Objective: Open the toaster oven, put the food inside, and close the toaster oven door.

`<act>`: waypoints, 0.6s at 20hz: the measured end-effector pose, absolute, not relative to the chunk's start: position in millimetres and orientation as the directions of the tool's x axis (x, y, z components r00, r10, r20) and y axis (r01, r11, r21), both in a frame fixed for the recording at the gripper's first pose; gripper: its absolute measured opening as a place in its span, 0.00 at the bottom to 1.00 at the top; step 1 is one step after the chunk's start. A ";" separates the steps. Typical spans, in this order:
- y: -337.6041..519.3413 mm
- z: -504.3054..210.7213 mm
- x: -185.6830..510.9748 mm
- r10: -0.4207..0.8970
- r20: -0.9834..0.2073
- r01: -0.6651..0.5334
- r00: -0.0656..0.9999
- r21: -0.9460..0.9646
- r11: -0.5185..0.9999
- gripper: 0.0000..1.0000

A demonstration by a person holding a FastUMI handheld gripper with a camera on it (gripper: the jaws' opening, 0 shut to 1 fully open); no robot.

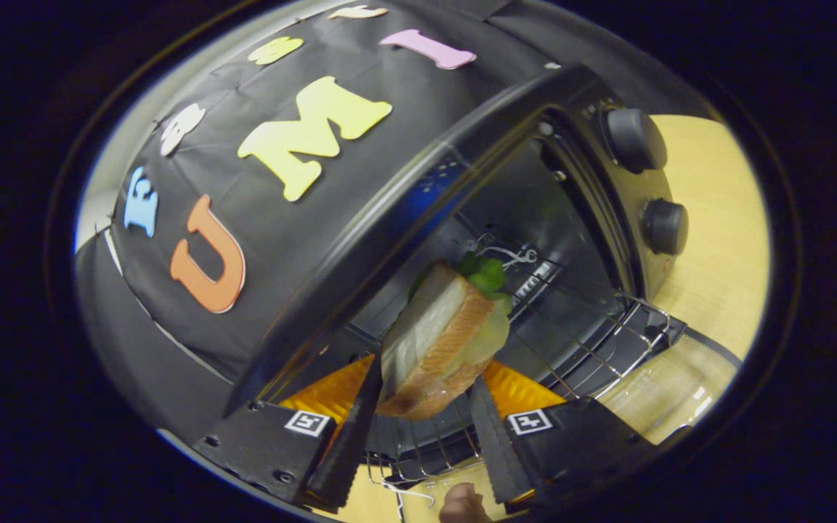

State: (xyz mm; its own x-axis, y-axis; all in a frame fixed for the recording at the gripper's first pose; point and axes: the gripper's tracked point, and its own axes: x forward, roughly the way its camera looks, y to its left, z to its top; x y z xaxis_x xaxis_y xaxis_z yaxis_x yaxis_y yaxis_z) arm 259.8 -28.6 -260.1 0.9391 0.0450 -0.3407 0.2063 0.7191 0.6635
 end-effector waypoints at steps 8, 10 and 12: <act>-27.7 -274.4 252.9 0.000 -0.446 0.187 0.895 0.375 0.908 0.81; -12.6 -283.5 250.1 0.000 -0.478 0.149 0.878 0.273 0.951 0.89; -9.7 -286.7 248.3 0.000 -0.499 0.120 0.867 0.208 0.971 0.97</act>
State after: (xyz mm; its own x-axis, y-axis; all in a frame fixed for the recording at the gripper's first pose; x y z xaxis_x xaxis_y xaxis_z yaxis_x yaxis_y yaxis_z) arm 248.3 -9.7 -286.7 0.8668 -0.0002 -0.4986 0.1196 0.9709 0.2076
